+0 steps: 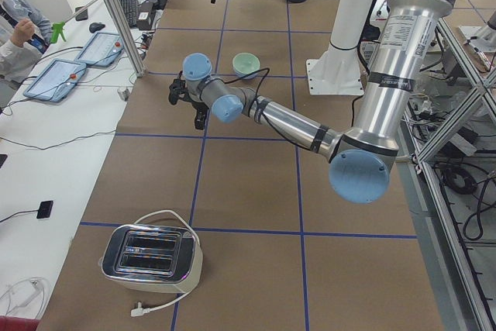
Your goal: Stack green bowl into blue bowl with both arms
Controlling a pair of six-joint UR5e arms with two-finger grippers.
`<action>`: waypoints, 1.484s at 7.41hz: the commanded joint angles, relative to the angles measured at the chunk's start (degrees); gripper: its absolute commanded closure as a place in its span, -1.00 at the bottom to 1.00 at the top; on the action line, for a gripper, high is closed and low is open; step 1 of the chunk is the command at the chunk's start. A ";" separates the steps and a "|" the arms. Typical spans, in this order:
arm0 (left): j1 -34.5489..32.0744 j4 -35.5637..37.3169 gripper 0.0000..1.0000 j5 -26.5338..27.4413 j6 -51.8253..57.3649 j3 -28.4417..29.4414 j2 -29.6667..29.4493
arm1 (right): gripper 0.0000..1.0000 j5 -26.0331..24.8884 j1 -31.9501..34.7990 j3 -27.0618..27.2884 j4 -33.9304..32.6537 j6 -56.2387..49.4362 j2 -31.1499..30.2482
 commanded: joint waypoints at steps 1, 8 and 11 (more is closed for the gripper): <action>-6.73 5.66 -0.98 -1.13 15.64 -0.25 6.32 | -1.00 3.71 9.34 1.62 -7.93 -4.85 -5.51; -19.67 23.82 -1.00 7.57 42.08 -0.78 13.10 | -1.00 13.29 21.91 -1.96 -7.70 -30.13 -26.87; -21.61 23.64 -1.00 7.31 43.14 -0.43 15.56 | -1.00 14.29 28.09 -5.14 -7.61 -36.16 -30.75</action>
